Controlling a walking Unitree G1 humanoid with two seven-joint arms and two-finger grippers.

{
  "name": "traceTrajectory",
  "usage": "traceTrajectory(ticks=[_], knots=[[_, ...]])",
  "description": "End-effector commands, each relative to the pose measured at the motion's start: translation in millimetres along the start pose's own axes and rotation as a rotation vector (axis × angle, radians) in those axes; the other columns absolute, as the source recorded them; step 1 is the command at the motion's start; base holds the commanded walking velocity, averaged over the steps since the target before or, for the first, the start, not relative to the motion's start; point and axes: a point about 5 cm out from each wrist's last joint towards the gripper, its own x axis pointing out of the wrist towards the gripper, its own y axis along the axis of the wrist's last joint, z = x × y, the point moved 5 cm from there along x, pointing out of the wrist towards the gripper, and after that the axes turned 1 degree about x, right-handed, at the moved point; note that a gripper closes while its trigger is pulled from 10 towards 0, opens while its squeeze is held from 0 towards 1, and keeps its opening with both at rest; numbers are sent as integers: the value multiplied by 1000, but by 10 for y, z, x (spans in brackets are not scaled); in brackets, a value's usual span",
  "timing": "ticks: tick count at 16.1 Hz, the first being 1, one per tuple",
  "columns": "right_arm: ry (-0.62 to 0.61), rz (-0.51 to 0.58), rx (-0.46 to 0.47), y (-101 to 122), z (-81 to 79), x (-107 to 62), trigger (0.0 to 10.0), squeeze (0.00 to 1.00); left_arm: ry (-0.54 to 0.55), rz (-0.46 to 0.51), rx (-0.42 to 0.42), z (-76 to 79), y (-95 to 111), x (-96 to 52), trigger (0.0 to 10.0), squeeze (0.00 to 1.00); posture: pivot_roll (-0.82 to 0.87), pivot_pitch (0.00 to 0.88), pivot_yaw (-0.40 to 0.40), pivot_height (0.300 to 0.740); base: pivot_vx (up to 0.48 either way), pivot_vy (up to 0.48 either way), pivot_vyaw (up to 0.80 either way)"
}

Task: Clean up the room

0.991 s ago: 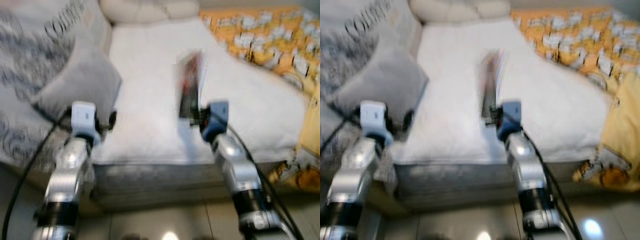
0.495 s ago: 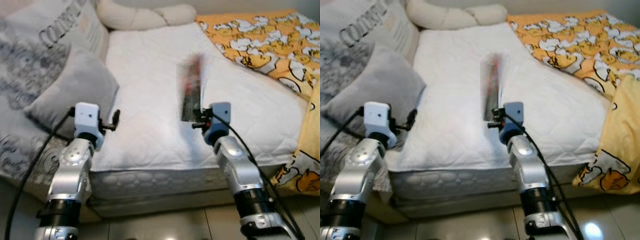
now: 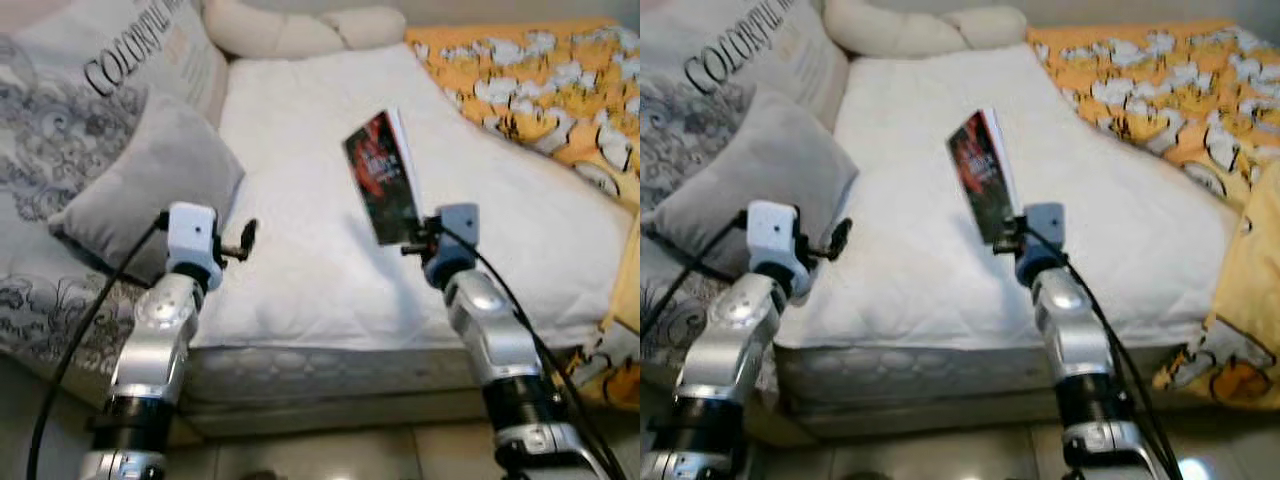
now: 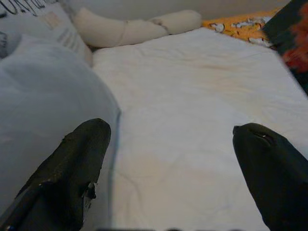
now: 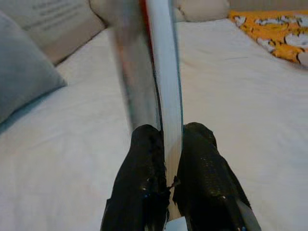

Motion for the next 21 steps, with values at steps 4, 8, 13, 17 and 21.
traceTrajectory(ticks=[4, 8, 13, 17, 21], knots=[[40, 61, 8, 166, -147, 38, 10000, 0, 27, 5, 16, -105, 50, -13, 10000, 0, -25, 0, 62, 740, 283, 0, 0], [43, 61, 6, 167, -153, 41, 10000, 0, 27, 4, 16, -108, 54, -16, 10000, 0, -24, 0, 63, 740, 282, 0, 0], [46, 58, 3, 164, -157, 46, 10000, 0, 27, 2, 15, -109, 51, -13, 10000, 0, -24, 0, 63, 740, 280, 0, 0], [56, 54, -11, 153, -178, 44, 10000, 0, 27, 2, 15, -114, 49, -12, 10000, 0, -23, 0, 63, 740, 283, 0, 0], [106, 46, -71, 134, -286, 41, 10000, 0, 27, 2, 14, -116, 46, -16, 10000, 0, -22, 0, 63, 740, 283, 0, 356]])
